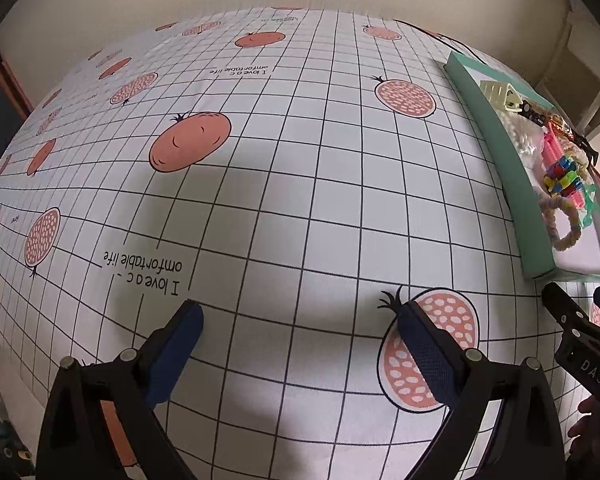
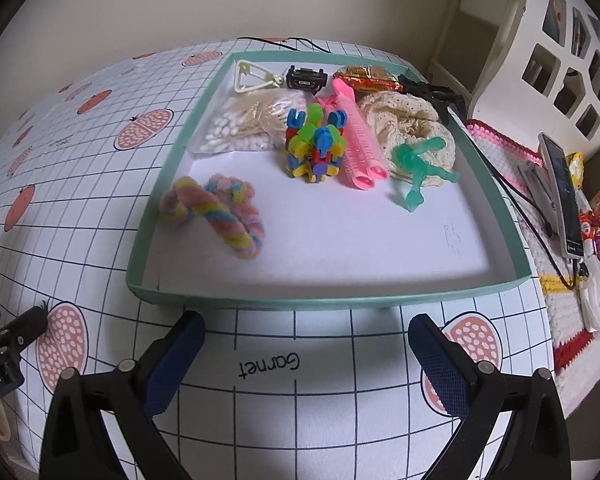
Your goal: Organize objects
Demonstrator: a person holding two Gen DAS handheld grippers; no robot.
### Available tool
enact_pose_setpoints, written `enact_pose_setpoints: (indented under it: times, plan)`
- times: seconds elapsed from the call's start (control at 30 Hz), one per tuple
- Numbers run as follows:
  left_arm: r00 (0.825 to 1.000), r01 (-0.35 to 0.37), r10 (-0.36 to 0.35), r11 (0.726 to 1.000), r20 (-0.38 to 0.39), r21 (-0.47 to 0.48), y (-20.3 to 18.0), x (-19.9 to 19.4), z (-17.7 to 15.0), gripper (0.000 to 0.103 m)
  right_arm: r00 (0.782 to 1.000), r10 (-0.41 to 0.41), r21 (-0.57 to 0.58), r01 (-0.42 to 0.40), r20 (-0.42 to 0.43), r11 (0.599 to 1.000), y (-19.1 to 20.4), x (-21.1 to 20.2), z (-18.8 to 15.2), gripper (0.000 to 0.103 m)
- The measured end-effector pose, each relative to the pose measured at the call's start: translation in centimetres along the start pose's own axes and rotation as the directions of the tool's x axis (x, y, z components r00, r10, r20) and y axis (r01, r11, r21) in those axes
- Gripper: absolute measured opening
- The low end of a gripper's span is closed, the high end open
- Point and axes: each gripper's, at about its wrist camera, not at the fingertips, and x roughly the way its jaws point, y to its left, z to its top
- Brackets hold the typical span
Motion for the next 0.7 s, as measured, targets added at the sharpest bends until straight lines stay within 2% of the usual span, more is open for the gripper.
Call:
enact_pose_setpoints:
  times: [0.37,0.7]
  plan:
    - [1.000,-0.001,0.001,1.000,0.024,-0.001,0.1,0.2,0.0,0.101,0.998,0.055,0.051,-0.056,0.017,0.997,-1.2,0.6,-0.2,0.103]
    - [0.999,-0.001,0.001,1.000,0.050,0.001,-0.2,0.1,-0.3,0.103,0.997,0.049,0.044,-0.052,0.056,0.998,-1.2,0.6,-0.4,0.103]
